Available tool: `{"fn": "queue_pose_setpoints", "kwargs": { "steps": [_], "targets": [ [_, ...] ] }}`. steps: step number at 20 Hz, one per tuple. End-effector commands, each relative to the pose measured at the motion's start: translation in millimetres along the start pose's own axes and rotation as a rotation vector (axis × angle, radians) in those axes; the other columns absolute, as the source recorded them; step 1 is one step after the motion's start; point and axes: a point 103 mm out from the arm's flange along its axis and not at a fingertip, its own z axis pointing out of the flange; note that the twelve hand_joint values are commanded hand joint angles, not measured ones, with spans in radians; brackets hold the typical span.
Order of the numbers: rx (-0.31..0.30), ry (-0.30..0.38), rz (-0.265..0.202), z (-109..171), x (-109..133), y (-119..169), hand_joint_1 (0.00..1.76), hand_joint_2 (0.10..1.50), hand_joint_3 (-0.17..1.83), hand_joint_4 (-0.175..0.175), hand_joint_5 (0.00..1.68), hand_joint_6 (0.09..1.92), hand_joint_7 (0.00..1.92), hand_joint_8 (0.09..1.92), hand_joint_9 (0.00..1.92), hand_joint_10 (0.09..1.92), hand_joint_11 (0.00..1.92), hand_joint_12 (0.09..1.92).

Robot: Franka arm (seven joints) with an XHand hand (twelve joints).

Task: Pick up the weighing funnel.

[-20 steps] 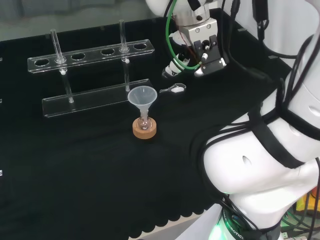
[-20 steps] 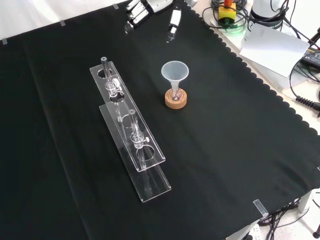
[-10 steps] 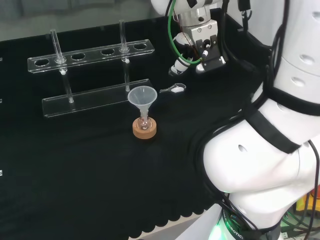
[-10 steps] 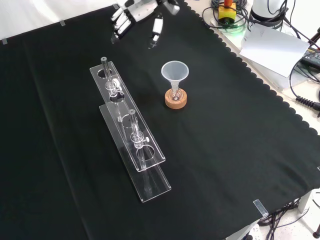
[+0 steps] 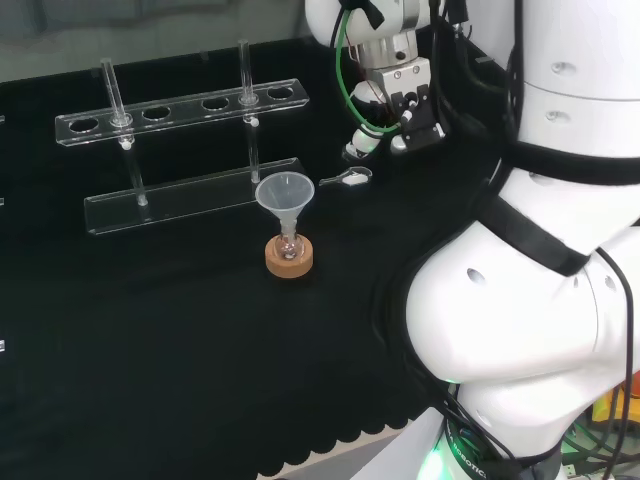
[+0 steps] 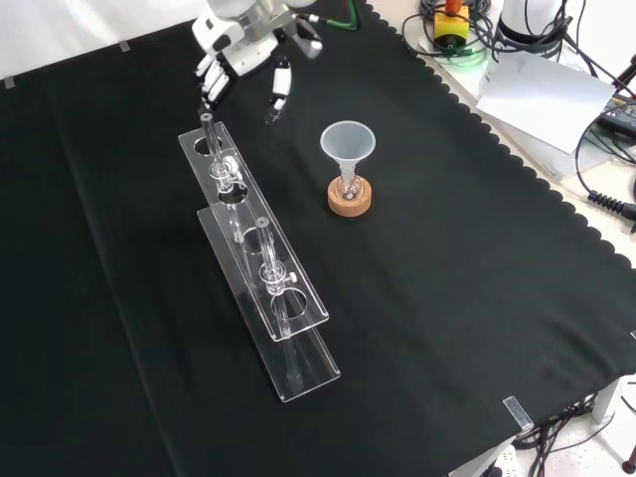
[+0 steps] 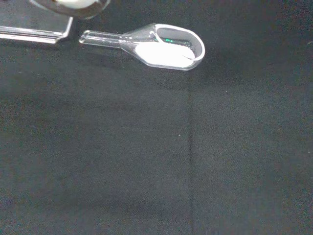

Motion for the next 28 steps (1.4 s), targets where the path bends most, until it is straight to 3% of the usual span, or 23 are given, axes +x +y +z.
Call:
{"fn": "queue_pose_setpoints", "kwargs": {
  "steps": [1,14,28],
  "targets": [
    [0.021,0.036,-0.013,25.7,-17.6,26.2,0.8,0.7,0.46,-0.064,0.58,0.09,0.36,0.69,0.58,0.62,0.33,1.34],
    [0.083,0.056,-0.042,56.3,-13.8,42.5,0.82,0.67,0.51,-0.06,0.61,0.09,0.37,0.68,0.61,0.6,0.34,1.33],
    [0.092,0.054,-0.051,72.0,-9.2,60.8,0.83,0.66,0.53,-0.06,0.62,0.11,0.38,0.68,0.62,0.6,0.35,1.33]
  ]
}}
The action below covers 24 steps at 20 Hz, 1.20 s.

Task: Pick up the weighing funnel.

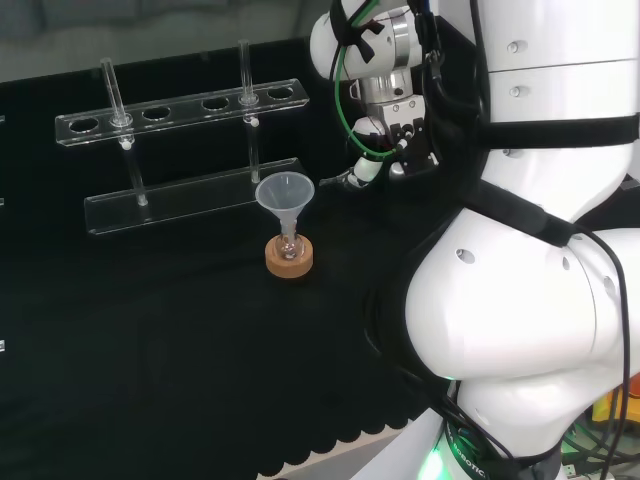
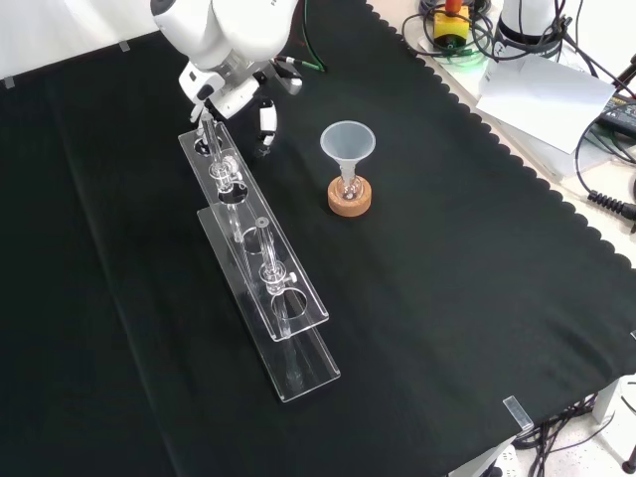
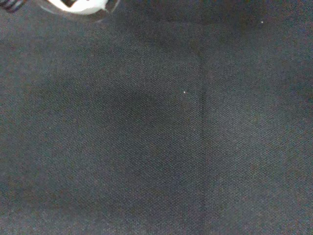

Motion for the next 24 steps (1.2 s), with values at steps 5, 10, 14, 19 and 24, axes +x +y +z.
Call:
{"fn": "queue_pose_setpoints", "kwargs": {
  "steps": [5,10,14,19,24],
  "targets": [
    [0.004,-0.012,0.005,2.7,-0.7,9.8,0.84,0.66,0.53,-0.06,0.63,0.12,0.38,0.69,0.62,0.6,0.36,1.32],
    [0.006,-0.009,0.004,3.0,-5.7,11.1,0.85,0.66,0.54,-0.06,0.63,0.12,0.38,0.69,0.62,0.6,0.36,1.32],
    [0.008,-0.021,0.009,4.6,-3.9,13.2,0.86,0.66,0.54,-0.058,0.64,0.13,0.38,0.69,0.62,0.6,0.36,1.32],
    [0.013,-0.009,0.007,6.6,-10.0,14.5,0.87,0.66,0.55,-0.057,0.65,0.15,0.39,0.69,0.63,0.59,0.37,1.32],
    [0.007,-0.004,0.003,7.5,-8.6,16.3,0.87,0.65,0.57,-0.056,0.65,0.19,0.39,0.68,0.64,0.58,0.37,1.31]
  ]
}}
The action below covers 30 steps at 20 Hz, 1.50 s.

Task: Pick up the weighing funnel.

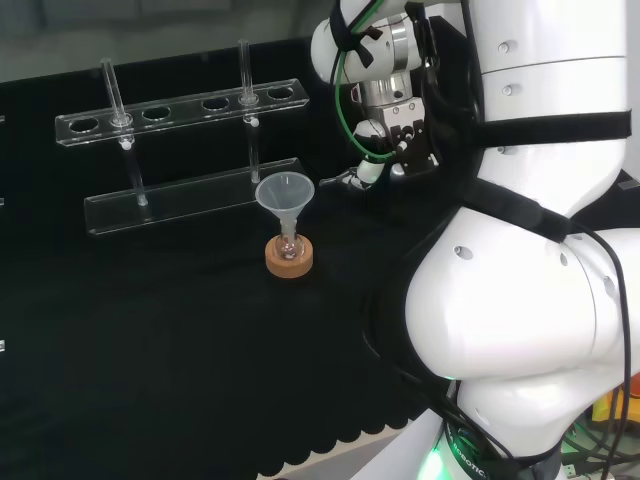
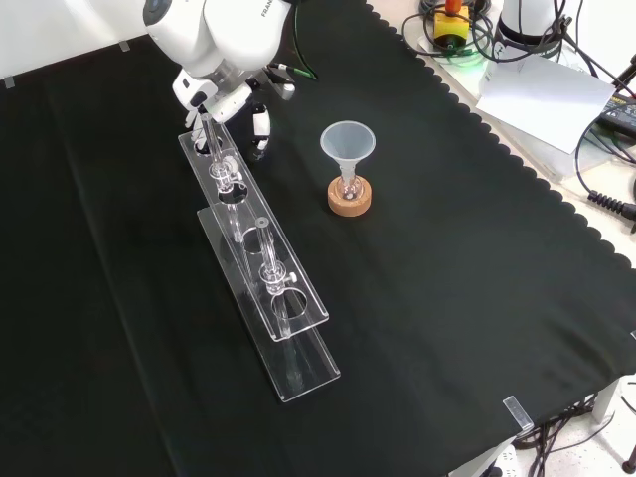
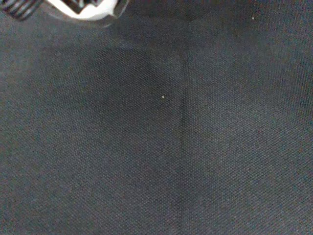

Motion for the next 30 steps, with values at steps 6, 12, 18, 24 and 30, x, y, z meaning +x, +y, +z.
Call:
{"fn": "queue_pose_setpoints", "kwargs": {
  "steps": [6,12,18,24,30],
  "targets": [
    [0.002,-0.001,0.0,1.0,1.6,5.8,0.87,0.65,0.57,-0.053,0.66,0.22,0.4,0.68,0.65,0.58,0.38,1.31],
    [0.001,-0.008,0.0,2.6,4.1,13.5,0.87,0.65,0.59,-0.051,0.6,0.4,0.4,0.68,0.65,0.57,0.39,1.31],
    [0.007,-0.024,0.001,1.6,3.4,16.1,0.88,0.65,0.59,-0.049,0.57,0.5,0.4,0.69,0.65,0.57,0.39,1.31],
    [0.02,-0.048,0.016,4.1,2.3,17.6,0.89,0.66,0.6,0.018,0.93,0.69,0.42,0.69,0.67,0.57,0.39,1.31],
    [0.004,-0.085,0.049,2.1,1.4,15.2,1.07,0.76,0.57,0.173,1.13,0.89,0.5,0.66,0.74,0.53,0.45,1.28]
  ]
}}
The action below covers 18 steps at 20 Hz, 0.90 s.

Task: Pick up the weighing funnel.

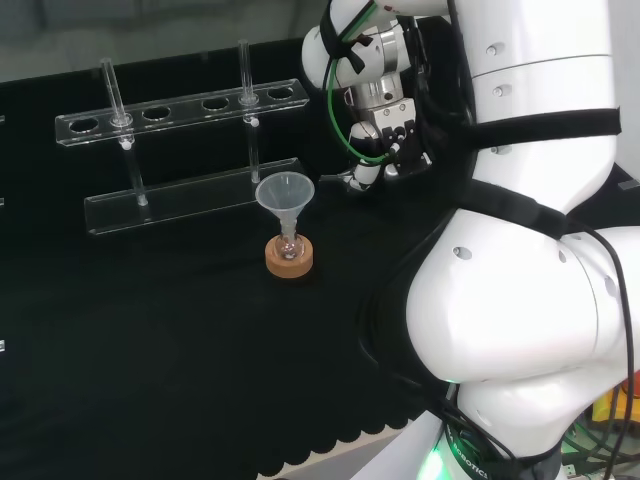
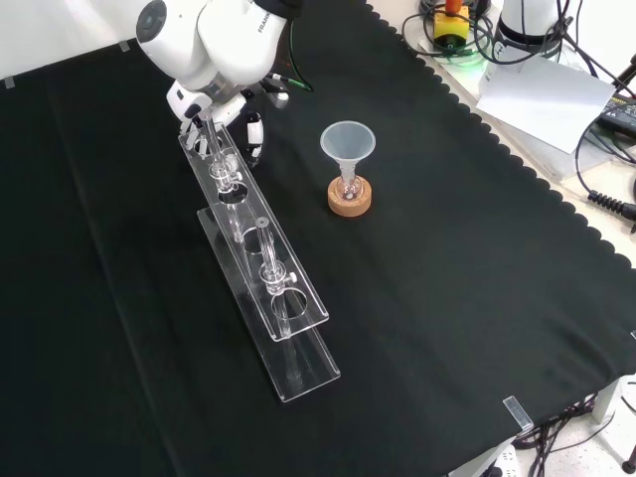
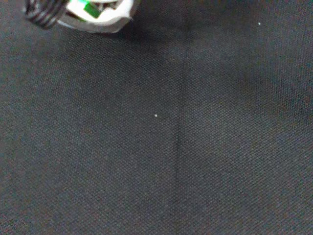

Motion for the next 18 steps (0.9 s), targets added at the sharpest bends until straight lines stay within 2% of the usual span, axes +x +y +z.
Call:
{"fn": "queue_pose_setpoints", "kwargs": {
  "steps": [1,10,18],
  "targets": [
    [-0.015,-0.031,0.027,-1.0,-1.6,-3.8,1.07,0.74,0.62,0.175,1.13,0.91,0.51,0.66,0.75,0.52,0.46,1.28],
    [-0.079,-0.008,0.044,-37.3,-19.0,-31.7,1.07,0.71,0.7,0.175,1.11,0.97,0.5,0.65,0.8,0.51,0.56,1.26],
    [-0.083,-0.061,0.047,-69.0,-23.4,-72.0,1.08,0.7,0.71,0.175,1.11,0.97,0.51,0.65,0.81,0.51,0.57,1.25]
  ]
}}
